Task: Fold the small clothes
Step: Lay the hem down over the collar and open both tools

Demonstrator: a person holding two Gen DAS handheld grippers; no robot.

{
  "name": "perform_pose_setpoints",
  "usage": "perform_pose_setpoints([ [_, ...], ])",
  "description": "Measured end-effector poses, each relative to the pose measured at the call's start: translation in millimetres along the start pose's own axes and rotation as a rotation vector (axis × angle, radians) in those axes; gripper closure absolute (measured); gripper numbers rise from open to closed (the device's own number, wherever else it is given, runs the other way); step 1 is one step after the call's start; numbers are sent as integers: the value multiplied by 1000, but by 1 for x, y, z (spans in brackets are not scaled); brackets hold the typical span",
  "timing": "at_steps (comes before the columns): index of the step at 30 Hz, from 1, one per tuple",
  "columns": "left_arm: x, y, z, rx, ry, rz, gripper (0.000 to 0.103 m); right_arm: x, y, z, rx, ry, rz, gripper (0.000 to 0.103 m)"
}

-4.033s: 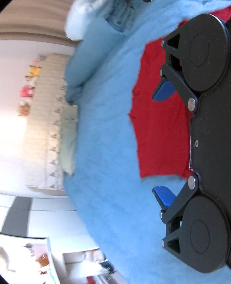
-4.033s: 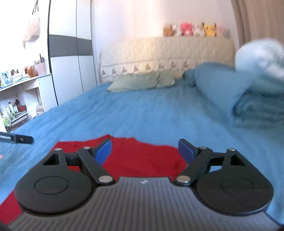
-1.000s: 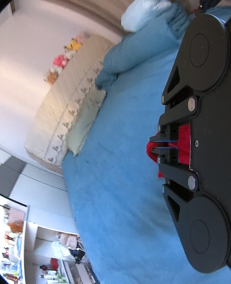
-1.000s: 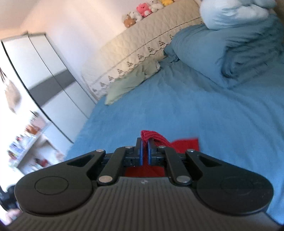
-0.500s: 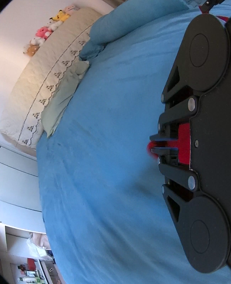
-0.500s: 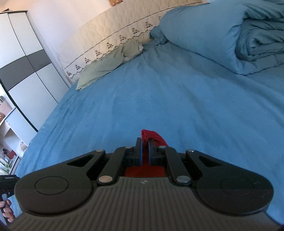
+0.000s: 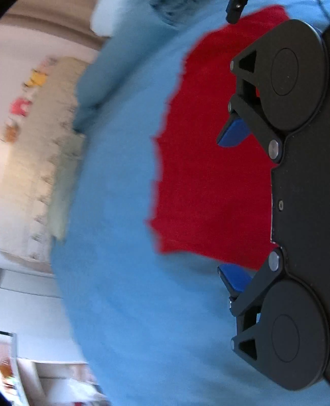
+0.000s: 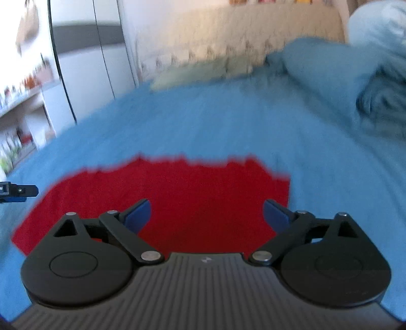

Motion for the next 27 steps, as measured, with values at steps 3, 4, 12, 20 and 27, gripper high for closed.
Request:
perform_pose_setpoints([
  [3, 25, 14, -10, 15, -47, -85, 3, 27, 18, 4, 2, 74, -83, 0],
  [4, 28, 16, -13, 11, -34, -89, 3, 33, 23, 8, 4, 108, -102, 0],
  [12, 7, -20, -13, -52, -57, -83, 3, 5, -7, 9, 19, 154, -91, 0],
  [20, -7, -111, 33, -89, 38, 27, 0, -30, -137, -4, 27, 73, 6, 0],
  [27, 38, -73, 98, -122, 224, -21, 0, 20, -137, 17, 50, 232, -93, 0],
])
Point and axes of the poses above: each gripper's, at about its wrist camera, not at the fingertips, and y roughly the way its jaws point, z to its right, x to its underside, the point moved 6 cm from there along y, roughly the way its jaws point, and after that the axes turned 9 degrees about -z, right-handed, at the moved point
